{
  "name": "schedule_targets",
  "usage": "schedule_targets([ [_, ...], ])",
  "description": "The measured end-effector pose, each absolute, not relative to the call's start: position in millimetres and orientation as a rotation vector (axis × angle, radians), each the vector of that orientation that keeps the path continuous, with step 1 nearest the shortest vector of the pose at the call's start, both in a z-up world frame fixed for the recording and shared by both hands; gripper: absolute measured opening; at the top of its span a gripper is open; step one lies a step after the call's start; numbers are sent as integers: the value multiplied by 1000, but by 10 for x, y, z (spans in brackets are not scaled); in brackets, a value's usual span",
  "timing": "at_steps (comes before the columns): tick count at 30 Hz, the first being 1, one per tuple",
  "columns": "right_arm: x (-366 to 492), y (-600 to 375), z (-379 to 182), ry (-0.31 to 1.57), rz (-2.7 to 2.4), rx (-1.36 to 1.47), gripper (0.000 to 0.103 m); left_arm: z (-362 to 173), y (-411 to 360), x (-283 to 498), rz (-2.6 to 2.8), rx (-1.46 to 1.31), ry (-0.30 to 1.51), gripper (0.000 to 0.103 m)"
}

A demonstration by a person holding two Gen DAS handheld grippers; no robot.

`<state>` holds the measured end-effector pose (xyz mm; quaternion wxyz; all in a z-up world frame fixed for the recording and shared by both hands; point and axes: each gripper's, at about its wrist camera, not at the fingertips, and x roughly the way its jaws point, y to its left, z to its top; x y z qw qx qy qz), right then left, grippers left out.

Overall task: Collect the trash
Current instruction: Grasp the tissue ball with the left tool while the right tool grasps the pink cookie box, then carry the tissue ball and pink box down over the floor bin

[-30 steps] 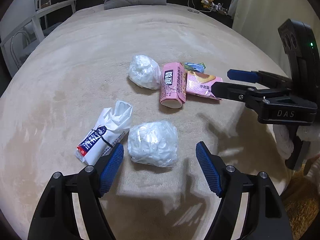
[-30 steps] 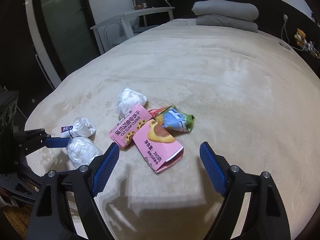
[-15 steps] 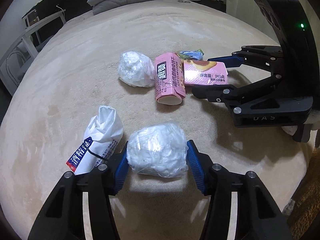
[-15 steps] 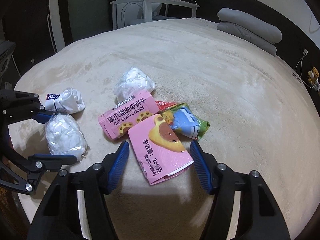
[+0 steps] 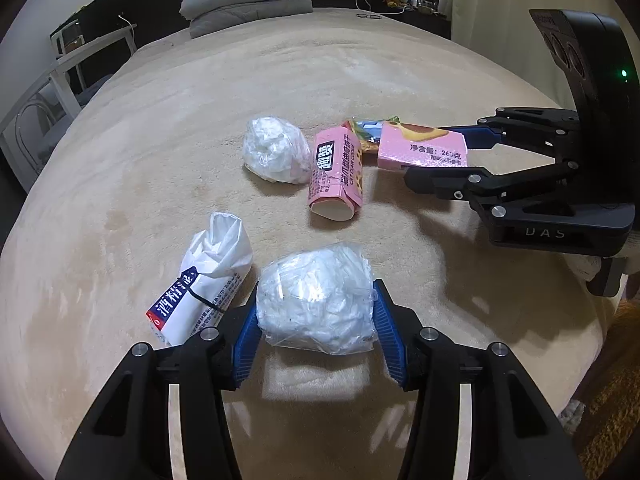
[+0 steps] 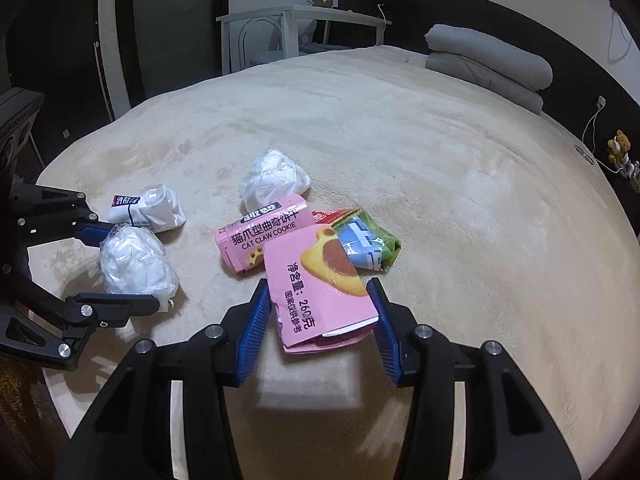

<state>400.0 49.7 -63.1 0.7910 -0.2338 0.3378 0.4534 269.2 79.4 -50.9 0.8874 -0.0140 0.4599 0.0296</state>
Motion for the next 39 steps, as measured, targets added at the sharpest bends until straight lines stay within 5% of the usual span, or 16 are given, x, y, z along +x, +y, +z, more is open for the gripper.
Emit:
schedule_targets([
  [39, 2963, -267, -297, 725, 973, -338, 46, -152, 585, 1943, 15, -152, 781, 50],
])
